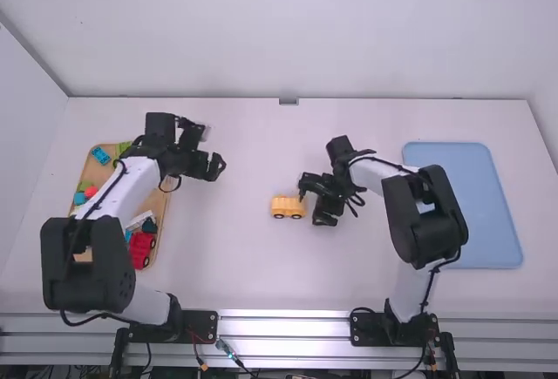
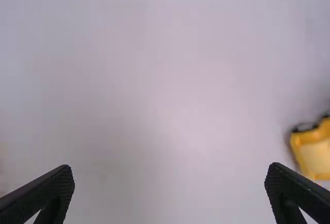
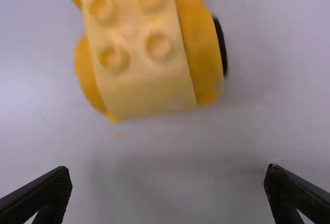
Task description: Assemble lego blocks to make yellow taxi
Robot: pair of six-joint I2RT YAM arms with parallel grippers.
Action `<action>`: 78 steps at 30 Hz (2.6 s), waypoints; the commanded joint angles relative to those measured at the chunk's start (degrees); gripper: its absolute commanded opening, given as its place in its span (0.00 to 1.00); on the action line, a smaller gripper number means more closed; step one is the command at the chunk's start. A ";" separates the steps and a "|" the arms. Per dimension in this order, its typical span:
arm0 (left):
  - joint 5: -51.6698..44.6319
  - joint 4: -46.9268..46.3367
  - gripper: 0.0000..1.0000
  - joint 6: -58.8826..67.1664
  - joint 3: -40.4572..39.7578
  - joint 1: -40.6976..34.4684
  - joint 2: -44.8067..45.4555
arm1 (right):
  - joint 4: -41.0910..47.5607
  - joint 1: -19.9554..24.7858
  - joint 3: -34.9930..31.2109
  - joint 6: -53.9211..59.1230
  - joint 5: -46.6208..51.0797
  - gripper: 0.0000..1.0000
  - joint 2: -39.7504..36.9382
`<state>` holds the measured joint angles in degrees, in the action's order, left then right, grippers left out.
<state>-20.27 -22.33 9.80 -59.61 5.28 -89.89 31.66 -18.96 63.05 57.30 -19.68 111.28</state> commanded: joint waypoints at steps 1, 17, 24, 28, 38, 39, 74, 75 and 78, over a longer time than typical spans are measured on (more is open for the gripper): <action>0.72 -0.87 0.99 -18.18 0.79 4.85 -0.11 | 0.74 -0.17 2.19 -2.54 7.19 0.99 -3.08; 19.78 -20.72 0.99 -53.72 0.81 30.16 -0.11 | -2.47 -0.20 2.89 -3.13 7.50 0.99 -3.87; 22.93 -20.96 0.96 -54.53 0.81 36.00 -0.11 | -2.93 -0.26 2.89 -3.10 7.54 0.99 -3.87; 22.91 -21.20 0.99 -54.51 0.81 39.89 -0.17 | -2.93 -0.20 2.91 -3.52 7.54 0.99 -3.87; 22.75 -20.00 0.81 -51.36 0.79 44.22 -4.85 | -2.95 -0.20 2.89 -3.48 7.34 0.99 -3.87; 22.80 -19.39 0.80 -51.32 0.76 44.22 -5.79 | -2.93 -0.22 2.89 -3.48 7.32 0.99 -3.87; 24.44 -9.53 0.49 -51.34 5.66 44.13 -12.33 | -2.71 -0.26 2.89 -3.52 7.30 0.99 -3.87; 24.44 -9.51 0.48 -51.34 5.68 44.13 -12.33 | -2.73 -0.26 2.89 -3.52 7.30 0.99 -3.87; 24.70 -9.42 0.36 -51.34 5.64 44.19 -12.33 | -2.73 -0.26 2.89 -3.52 7.28 0.99 -3.87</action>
<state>3.33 -31.38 -41.91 -55.31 49.60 -101.47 28.69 -18.96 64.97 53.98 -11.86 109.16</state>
